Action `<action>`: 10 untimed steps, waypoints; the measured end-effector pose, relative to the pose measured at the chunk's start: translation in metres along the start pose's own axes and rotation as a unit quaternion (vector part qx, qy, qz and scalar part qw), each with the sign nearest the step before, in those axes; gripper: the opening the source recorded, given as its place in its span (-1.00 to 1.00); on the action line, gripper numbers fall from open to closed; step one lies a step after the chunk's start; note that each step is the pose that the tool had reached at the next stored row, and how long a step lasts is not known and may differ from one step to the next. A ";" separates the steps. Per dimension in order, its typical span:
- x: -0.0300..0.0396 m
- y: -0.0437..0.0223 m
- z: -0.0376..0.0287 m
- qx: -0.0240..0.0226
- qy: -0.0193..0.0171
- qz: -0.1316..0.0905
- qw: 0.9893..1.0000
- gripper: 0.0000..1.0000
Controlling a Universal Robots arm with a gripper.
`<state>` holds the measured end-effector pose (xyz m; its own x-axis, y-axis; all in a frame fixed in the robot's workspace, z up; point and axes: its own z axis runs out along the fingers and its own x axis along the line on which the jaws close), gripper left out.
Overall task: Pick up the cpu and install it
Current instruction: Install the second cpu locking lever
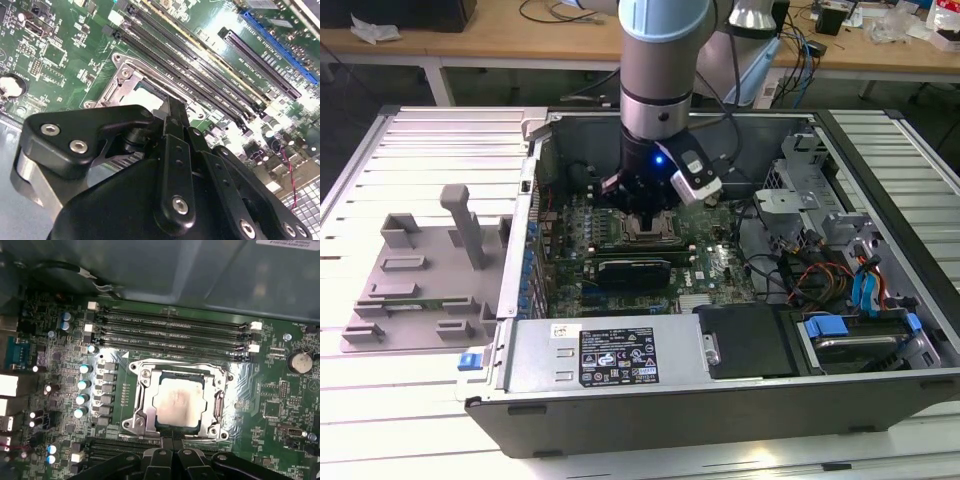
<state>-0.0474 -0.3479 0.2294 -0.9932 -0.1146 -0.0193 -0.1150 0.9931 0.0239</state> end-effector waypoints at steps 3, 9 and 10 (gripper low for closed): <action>-0.0068 0.0027 0.0005 0.000 0.000 0.000 1.000 -0.79; -0.0083 0.0052 -0.0064 0.000 0.000 0.000 1.000 -0.79; -0.0084 0.0053 -0.0088 0.000 0.000 0.000 1.000 -0.79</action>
<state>-0.0398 -0.3419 0.2385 -0.9933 -0.1139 -0.0192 -0.1144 0.9932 0.0237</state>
